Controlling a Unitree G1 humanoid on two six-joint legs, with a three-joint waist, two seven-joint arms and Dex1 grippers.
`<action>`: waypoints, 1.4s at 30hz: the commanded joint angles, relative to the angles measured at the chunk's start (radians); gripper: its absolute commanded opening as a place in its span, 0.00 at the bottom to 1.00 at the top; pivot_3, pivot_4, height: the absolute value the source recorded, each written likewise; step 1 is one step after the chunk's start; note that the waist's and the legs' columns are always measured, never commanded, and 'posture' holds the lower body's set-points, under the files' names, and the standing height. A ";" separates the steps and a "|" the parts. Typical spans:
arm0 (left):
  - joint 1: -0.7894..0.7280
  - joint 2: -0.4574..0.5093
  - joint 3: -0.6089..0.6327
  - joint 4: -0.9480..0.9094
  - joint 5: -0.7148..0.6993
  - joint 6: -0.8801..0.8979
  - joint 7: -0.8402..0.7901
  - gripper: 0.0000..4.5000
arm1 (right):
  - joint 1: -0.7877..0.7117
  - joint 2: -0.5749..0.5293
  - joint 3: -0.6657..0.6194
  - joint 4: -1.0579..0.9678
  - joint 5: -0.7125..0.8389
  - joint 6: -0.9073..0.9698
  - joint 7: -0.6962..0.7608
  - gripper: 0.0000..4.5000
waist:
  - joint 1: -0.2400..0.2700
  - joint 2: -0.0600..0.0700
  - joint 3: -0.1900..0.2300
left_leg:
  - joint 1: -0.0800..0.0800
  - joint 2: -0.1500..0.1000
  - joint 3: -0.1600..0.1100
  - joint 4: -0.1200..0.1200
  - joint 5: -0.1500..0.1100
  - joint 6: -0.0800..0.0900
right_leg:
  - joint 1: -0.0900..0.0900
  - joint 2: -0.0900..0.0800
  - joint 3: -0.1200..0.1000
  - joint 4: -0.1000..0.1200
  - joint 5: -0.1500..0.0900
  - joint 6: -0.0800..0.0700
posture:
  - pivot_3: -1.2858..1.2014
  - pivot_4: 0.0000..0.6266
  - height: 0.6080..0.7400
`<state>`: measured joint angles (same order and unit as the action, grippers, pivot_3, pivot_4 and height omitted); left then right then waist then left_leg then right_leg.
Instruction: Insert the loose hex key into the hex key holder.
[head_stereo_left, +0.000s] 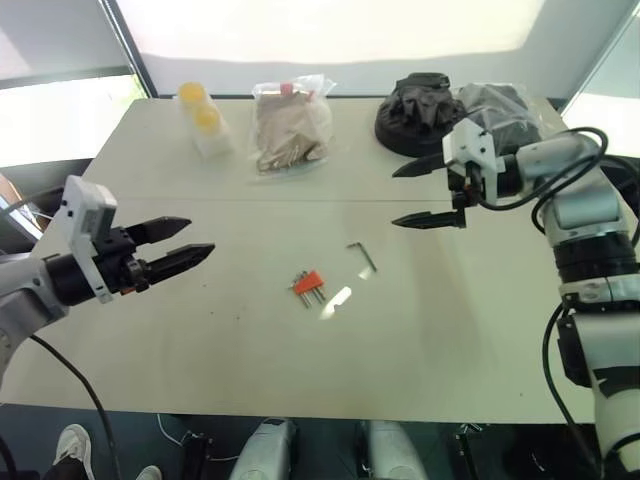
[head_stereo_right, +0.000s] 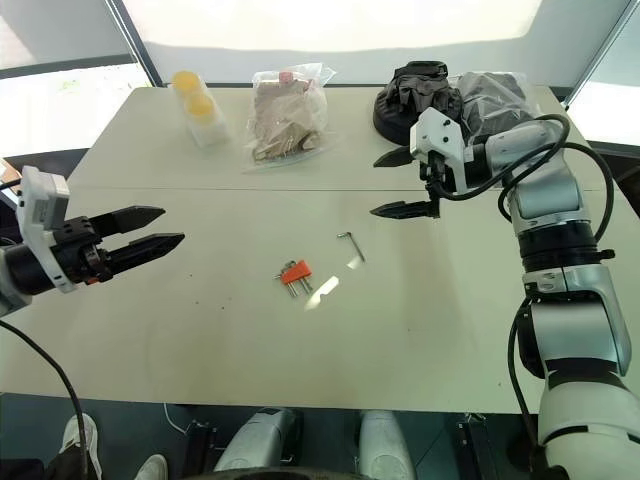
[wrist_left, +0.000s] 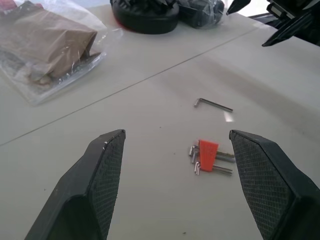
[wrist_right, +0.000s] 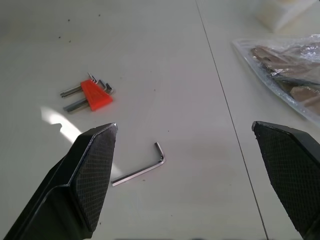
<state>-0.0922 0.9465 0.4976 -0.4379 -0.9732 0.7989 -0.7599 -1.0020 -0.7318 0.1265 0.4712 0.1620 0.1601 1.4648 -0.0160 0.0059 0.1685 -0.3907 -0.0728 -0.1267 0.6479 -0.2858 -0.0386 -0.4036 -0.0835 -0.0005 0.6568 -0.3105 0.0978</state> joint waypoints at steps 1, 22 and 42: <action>-0.008 0.008 0.027 -0.021 -0.006 -0.003 -0.003 0.77 | -0.001 -0.001 -0.018 -0.045 0.018 0.000 -0.004 1.00 | 0.000 0.000 0.000 | 0.000 0.000 0.000 0.000 0.000 0.000 | 0.000 0.000 0.000 0.000 0.000 0.000 | 0.52 0.24 1.00; 0.153 -0.096 0.038 -0.195 -0.048 0.016 0.124 0.77 | 0.187 0.282 0.138 0.012 -0.097 -0.176 -0.197 1.00 | -0.002 -0.001 0.000 | 0.000 0.000 0.001 0.003 0.001 -0.002 | -0.003 0.000 0.001 0.008 0.000 0.000 | 0.52 0.24 1.00; 0.256 -0.091 0.094 -0.290 -0.149 0.027 0.235 0.77 | 0.203 0.381 0.188 0.150 -0.184 -0.329 -0.217 1.00 | -0.003 -0.001 -0.001 | 0.000 0.001 0.001 0.003 0.001 -0.002 | -0.003 0.001 0.001 0.008 0.000 0.000 | 0.52 0.24 1.00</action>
<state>0.1617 0.8446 0.5632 -0.7059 -1.1026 0.8269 -0.5295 -0.8024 -0.3606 0.3118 0.6744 -0.0357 -0.1786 1.2463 -0.0194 0.0050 0.1679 -0.3902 -0.0722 -0.1253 0.6512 -0.2843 -0.0410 -0.4065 -0.0827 0.0006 0.6653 -0.3105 0.0976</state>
